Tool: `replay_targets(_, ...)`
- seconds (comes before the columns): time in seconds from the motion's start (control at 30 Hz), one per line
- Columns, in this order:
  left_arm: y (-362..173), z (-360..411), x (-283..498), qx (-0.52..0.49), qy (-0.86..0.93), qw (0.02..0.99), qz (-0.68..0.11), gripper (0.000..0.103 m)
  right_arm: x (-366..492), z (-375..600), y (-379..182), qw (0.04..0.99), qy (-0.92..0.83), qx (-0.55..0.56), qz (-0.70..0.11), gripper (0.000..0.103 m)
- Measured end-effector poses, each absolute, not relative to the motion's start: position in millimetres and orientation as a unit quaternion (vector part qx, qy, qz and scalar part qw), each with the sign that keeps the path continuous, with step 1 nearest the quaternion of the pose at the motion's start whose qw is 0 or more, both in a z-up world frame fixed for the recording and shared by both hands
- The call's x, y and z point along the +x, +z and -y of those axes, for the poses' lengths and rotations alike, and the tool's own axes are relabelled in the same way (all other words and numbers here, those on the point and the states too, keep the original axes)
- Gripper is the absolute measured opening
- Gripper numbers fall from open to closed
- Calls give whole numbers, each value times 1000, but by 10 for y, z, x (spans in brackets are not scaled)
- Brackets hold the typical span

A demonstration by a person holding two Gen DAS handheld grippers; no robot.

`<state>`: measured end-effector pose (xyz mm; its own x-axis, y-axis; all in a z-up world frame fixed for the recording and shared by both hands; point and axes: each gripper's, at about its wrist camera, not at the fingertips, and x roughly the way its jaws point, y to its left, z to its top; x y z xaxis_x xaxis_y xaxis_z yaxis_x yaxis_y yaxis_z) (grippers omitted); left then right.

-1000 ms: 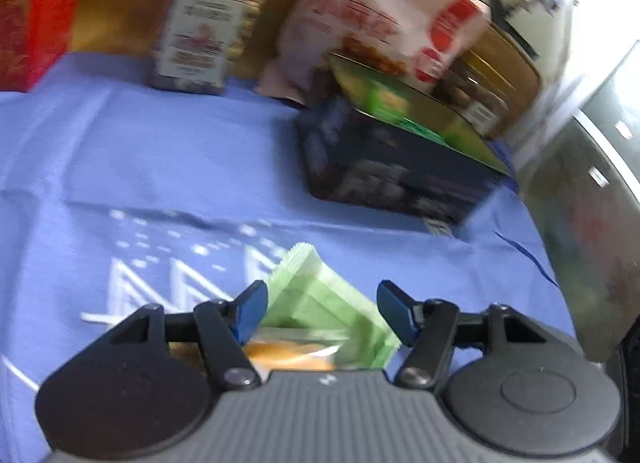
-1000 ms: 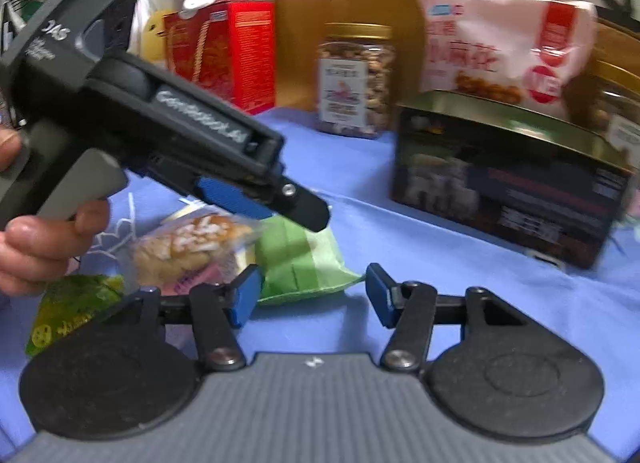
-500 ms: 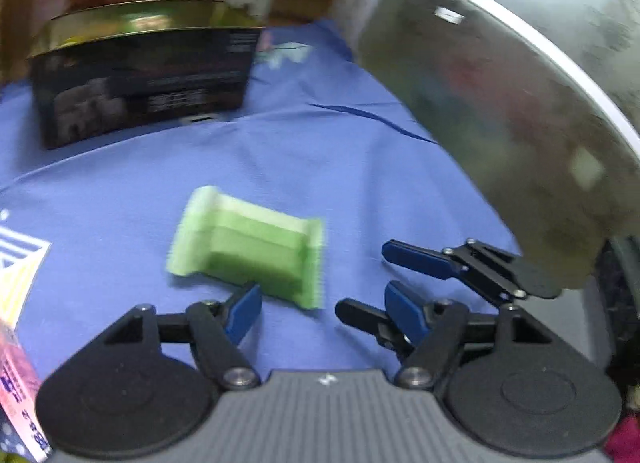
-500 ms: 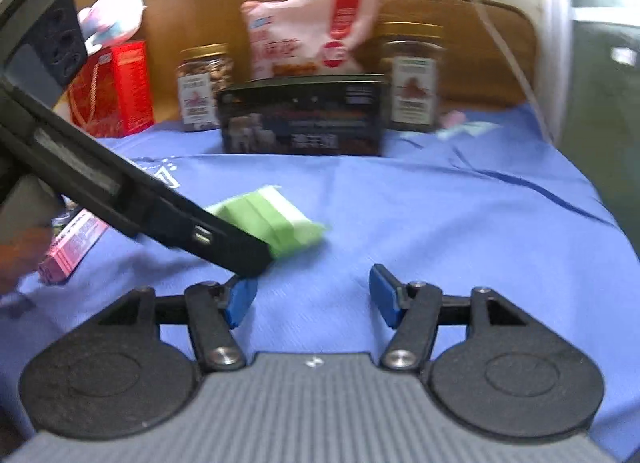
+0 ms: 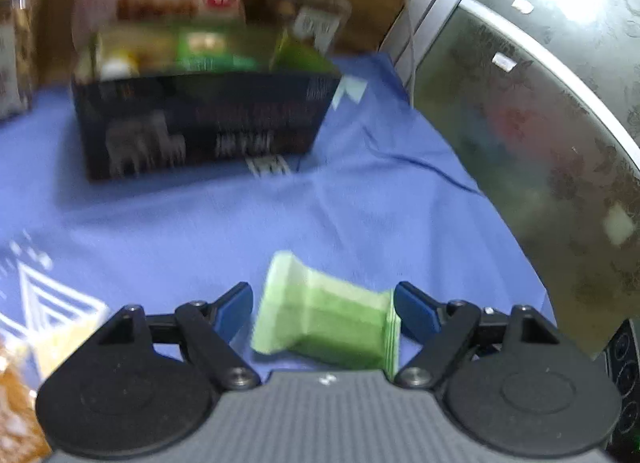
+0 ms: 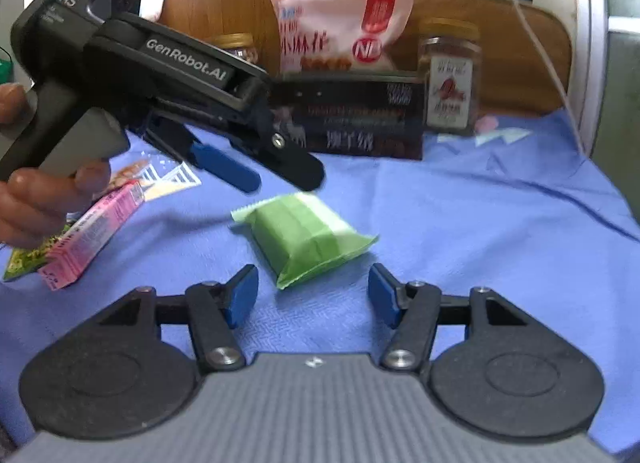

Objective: Organize snacks
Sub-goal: 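Grasp the light-green wrapped cake with the left tool, then carry the green cake into the tin and open the left tool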

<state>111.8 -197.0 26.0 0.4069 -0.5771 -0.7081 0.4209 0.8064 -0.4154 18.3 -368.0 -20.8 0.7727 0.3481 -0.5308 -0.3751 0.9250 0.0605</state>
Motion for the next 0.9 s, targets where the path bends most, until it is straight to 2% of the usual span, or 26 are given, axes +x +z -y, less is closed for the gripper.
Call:
replay_targets(0.03, 204, 1986, 1106, -89, -300, 831, -461, 77, 160, 3679, -206, 942, 192, -24, -275, 56)
replay_targets(0.07, 193, 1996, 1052, -84, -301, 838, -448, 73, 158, 3683, -202, 942, 195, -22, -274, 48)
replay_targets(0.13, 202, 2066, 936, -61, -309, 842, -439, 63, 157, 3702, -207, 942, 194, -17, -273, 40)
replay_targets(0.17, 195, 2081, 908, -58, -311, 844, -434, 61, 160, 3717, -206, 943, 190, -13, -272, 37)
replay_targets(0.2, 196, 2081, 886, -57, -316, 843, -431, 56, 162, 3732, -203, 944, 189, -9, -271, 37)
replay_targets(0.27, 205, 2063, 850, -60, -317, 844, -429, 54, 159, 3753, -197, 944, 190, -1, -269, 34)
replay_targets(0.4, 282, 2014, 857, -77, -320, 844, -424, 53, 129, 3724, -135, 949, 193, -6, -249, 32)
replay_targets(0.57, 593, 1972, 965, -75, -315, 865, -382, 53, 256, 3693, 85, 959, 197, -28, -204, 32)
replay_targets(0.9, 960, 2078, 1906, -60, -261, 910, -316, 58, 1386, 3699, 458, 967, 195, -29, -163, 32)
